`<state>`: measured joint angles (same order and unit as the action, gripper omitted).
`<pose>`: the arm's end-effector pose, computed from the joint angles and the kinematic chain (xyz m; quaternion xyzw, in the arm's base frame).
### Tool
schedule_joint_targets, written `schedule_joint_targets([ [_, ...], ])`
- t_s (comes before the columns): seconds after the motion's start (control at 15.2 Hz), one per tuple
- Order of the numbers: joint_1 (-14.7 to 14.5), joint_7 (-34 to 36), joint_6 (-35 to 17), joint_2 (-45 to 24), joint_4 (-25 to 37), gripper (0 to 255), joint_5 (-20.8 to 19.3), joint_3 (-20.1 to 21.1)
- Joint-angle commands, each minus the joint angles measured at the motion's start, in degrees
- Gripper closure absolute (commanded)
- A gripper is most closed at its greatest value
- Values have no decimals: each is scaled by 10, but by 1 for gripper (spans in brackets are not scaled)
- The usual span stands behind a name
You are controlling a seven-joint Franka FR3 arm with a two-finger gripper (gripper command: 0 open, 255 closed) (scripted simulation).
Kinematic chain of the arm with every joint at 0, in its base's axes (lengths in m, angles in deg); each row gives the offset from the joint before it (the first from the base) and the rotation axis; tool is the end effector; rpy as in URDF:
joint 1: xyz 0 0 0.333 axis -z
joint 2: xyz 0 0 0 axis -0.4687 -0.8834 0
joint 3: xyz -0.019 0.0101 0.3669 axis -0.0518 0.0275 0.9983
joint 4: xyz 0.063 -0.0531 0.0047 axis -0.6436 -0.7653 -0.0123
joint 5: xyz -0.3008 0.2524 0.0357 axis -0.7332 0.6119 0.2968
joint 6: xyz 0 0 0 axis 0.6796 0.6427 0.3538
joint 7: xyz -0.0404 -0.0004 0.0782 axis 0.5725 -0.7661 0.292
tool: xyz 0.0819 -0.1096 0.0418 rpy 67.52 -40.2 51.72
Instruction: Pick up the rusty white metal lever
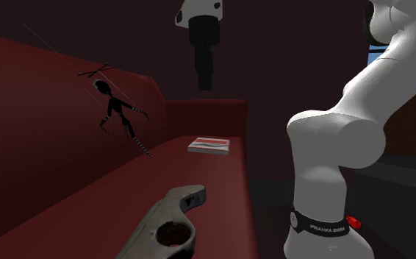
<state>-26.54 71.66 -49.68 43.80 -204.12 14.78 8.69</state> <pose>0.2513 -0.0444 0.5974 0.9978 -0.0562 -0.0108 0.0322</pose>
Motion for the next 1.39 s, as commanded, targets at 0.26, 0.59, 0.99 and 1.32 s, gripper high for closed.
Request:
schedule_joint_targets([
  [0.26,-40,-38,-48,-54,0,0,12,13],
  [0.59,-87,-85,-102,-122,7,0,27,34],
  [0.99,-141,-143,-159,-199,20,0,43,62],
  [1.32,-182,-189,-199,-259,34,0,53,90],
])
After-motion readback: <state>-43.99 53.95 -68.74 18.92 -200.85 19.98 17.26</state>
